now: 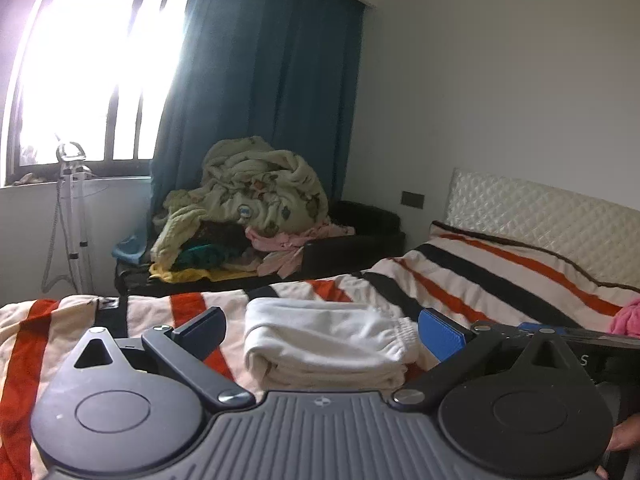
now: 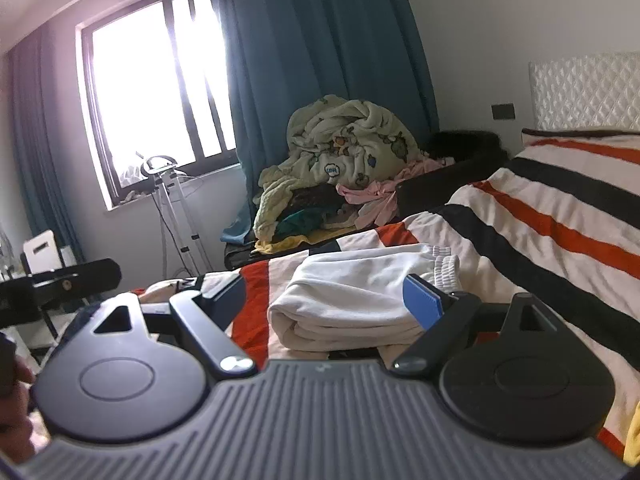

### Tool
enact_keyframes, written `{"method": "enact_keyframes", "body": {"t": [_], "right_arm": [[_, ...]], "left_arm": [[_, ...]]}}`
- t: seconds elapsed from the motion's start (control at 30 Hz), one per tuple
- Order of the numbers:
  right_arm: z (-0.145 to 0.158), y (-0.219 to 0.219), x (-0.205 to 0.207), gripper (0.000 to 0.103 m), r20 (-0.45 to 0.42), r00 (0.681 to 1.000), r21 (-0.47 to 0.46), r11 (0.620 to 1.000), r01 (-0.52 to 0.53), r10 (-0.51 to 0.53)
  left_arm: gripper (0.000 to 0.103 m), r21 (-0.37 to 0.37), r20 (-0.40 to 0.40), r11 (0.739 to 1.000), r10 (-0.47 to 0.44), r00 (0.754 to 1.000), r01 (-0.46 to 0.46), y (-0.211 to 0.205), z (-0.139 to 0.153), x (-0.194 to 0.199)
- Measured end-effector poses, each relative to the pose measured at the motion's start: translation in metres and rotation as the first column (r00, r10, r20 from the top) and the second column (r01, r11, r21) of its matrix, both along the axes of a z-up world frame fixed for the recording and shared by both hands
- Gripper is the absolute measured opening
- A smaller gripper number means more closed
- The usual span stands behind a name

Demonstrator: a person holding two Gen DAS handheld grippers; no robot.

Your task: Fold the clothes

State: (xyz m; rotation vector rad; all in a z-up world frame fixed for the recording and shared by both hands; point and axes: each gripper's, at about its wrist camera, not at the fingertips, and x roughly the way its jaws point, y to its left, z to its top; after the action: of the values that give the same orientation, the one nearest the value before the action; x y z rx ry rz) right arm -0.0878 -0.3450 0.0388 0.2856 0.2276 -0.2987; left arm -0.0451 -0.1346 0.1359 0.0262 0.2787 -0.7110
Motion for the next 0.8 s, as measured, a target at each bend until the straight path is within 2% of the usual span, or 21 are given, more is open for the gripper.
{"method": "enact_keyframes", "body": {"t": [0.17, 0.33, 0.8], "right_arm": [[-0.027, 0.014, 0.005, 0.087, 0.000, 0.999, -0.041, 0.999, 0.032, -0.032], [-0.049, 0.021, 0.016, 0.087, -0.042, 0.998, -0.073, 0.997, 0.040, -0.043], [-0.066, 0.016, 0.028, 0.087, -0.018, 0.995, -0.025, 0.995, 0.096, -0.097]], "left_arm": [[0.103, -0.001, -0.022, 1.000, 0.025, 0.999, -0.025, 0.010, -0.026, 0.011], [0.103, 0.000, -0.021, 0.999, 0.038, 0.999, -0.038, 0.016, -0.040, 0.017], [0.103, 0.008, -0.033, 0.998, 0.055, 0.998, -0.055, 0.019, -0.049, 0.025]]}}
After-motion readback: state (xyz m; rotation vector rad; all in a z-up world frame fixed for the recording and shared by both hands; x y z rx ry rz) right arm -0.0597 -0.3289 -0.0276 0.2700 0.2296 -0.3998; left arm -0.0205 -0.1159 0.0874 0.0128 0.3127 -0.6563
